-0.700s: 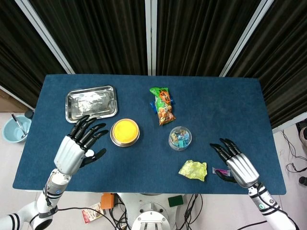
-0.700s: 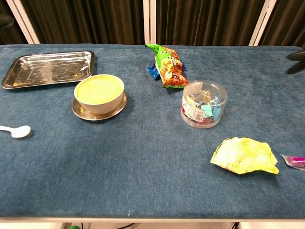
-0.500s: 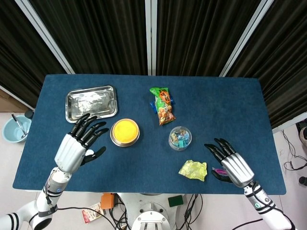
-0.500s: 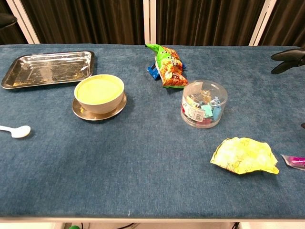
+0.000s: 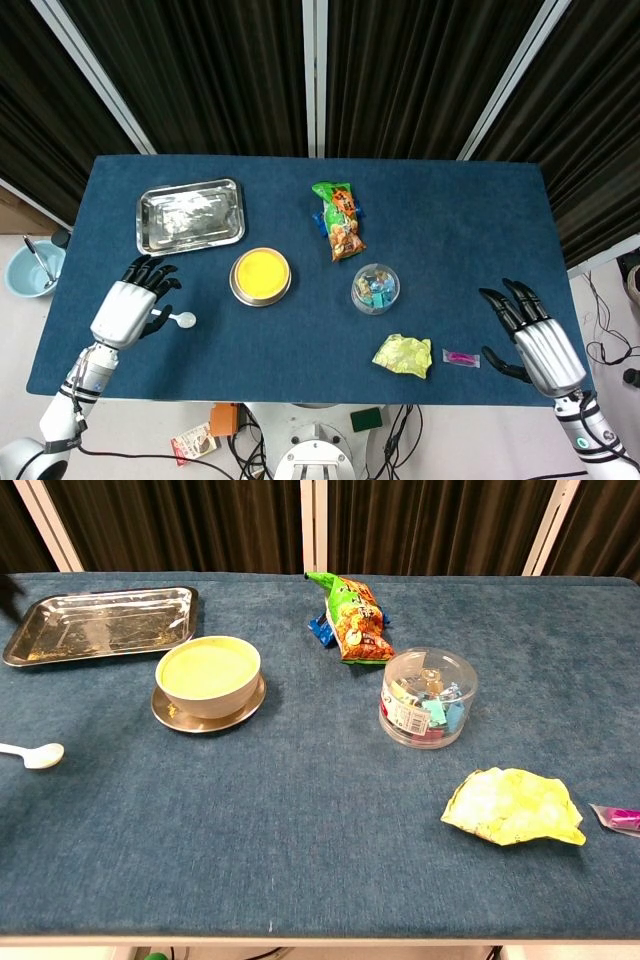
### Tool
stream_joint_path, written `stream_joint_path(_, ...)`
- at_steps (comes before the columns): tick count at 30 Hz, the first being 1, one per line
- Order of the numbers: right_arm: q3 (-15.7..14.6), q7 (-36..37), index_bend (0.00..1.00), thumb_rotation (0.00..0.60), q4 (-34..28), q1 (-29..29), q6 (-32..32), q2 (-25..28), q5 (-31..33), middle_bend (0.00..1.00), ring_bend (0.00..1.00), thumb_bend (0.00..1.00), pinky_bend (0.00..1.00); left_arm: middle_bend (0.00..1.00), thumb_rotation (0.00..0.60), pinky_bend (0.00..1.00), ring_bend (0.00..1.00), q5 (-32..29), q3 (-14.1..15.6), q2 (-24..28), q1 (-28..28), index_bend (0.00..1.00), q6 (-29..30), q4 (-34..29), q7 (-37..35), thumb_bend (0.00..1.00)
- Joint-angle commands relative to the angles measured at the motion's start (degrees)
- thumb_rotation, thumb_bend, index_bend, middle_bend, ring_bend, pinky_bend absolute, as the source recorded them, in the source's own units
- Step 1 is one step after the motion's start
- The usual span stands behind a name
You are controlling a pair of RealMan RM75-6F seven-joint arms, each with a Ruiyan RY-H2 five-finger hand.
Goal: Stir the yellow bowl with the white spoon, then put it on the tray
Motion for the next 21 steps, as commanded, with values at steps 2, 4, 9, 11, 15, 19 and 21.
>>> stream_joint_path(2, 0.4, 0.2, 0.06, 0.600, -0.7, -0.6, 0.8, 0.4, -0.5, 0.14, 0.00, 0.29, 0.10, 0.23, 0.600, 0.12, 0.12, -4.2, 1.0, -0.8, -0.1, 0.39, -5.1, 4.3, -2.4, 0.36)
stream_joint_path(4, 0.3, -0.1, 0.06, 0.600, -0.8, -0.7, 0.6, 0.3, -0.6, 0.14, 0.00, 0.29, 0.10, 0.23, 0.600, 0.12, 0.12, -5.0, 1.1, -2.0, -0.3, 0.40, -6.2, 6.7, -3.8, 0.36)
stream_joint_path(9, 0.4, -0.4, 0.06, 0.600, -1.0, -0.9, -0.2, 0.0, -0.3, 0.14, 0.00, 0.27, 0.10, 0.23, 0.600, 0.12, 0.12, -6.2, 1.4, -4.8, -0.6, 0.40, -8.3, 11.6, -6.3, 0.36)
stream_joint_path(11, 0.6, -0.4, 0.06, 0.600, -1.1, -0.9, -0.3, -0.1, -0.2, 0.14, 0.00, 0.27, 0.10, 0.23, 0.600, 0.12, 0.12, -6.5, 1.5, -6.1, -0.7, 0.40, -9.0, 13.4, -7.2, 0.36)
stream_joint_path(15, 0.7, -0.4, 0.06, 0.600, -1.2, -1.0, -0.6, -0.1, -0.1, 0.14, 0.00, 0.24, 0.10, 0.23, 0.600, 0.12, 0.12, -6.4, 1.9, -8.9, -1.0, 0.41, -9.9, 16.8, -8.6, 0.35)
stream_joint_path(19, 0.9, -0.7, 0.06, 0.600, -1.4, -1.1, -0.9, 0.0, 0.0, 0.14, 0.00, 0.24, 0.10, 0.23, 0.600, 0.12, 0.12, -6.0, 2.0, -11.0, -1.2, 0.43, -9.9, 18.9, -9.4, 0.33)
stream_joint_path(21, 0.9, -0.8, 0.06, 0.600, -1.5, -1.2, -0.9, 0.0, 0.0, 0.14, 0.00, 0.24, 0.10, 0.23, 0.600, 0.12, 0.12, -5.9, 1.9, -11.7, -1.2, 0.44, -9.5, 19.6, -9.4, 0.32)
